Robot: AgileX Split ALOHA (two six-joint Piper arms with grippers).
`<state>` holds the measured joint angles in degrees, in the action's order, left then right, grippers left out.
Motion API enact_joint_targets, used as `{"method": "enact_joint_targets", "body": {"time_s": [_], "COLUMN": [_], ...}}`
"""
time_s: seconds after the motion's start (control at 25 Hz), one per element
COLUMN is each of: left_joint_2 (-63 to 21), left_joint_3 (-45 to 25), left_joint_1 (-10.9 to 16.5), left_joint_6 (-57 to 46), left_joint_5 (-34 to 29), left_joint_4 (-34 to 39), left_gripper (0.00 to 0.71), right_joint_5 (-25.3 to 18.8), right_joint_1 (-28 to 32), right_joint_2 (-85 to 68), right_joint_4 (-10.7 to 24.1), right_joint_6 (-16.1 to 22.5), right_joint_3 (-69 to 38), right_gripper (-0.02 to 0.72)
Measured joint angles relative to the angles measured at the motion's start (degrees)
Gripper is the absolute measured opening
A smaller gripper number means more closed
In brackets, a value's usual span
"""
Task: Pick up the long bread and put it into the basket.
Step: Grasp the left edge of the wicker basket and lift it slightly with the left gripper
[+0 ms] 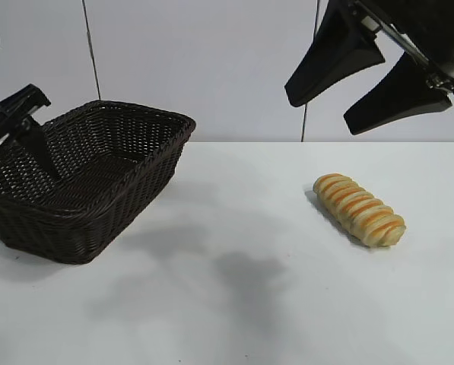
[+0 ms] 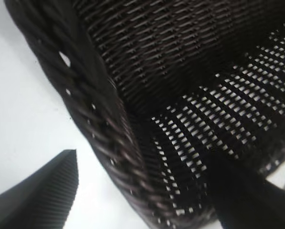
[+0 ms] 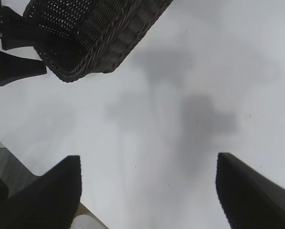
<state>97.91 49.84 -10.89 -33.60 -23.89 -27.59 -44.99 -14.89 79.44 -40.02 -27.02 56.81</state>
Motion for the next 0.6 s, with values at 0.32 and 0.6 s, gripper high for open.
{"method": "enact_joint_targets", "body": {"time_s": [0.32, 0.6], "left_joint_2": [1.3, 2.2], "left_joint_3": [0.2, 0.2], "left_joint_1": [0.0, 0.0], "left_joint_6": [-1.3, -1.4], "left_joint_5": [1.2, 1.2], "left_joint_4": [0.0, 0.0], "left_gripper": [0.539, 0.350], "right_joint_5": [0.0, 0.0], "right_joint_1": [0.0, 0.0], "right_joint_2": [0.0, 0.0], "right_joint_4": [0.1, 0.1], "right_joint_6": [0.0, 0.0], "right_joint_3": [0.0, 0.0], "right_gripper": [0.557, 0.557]}}
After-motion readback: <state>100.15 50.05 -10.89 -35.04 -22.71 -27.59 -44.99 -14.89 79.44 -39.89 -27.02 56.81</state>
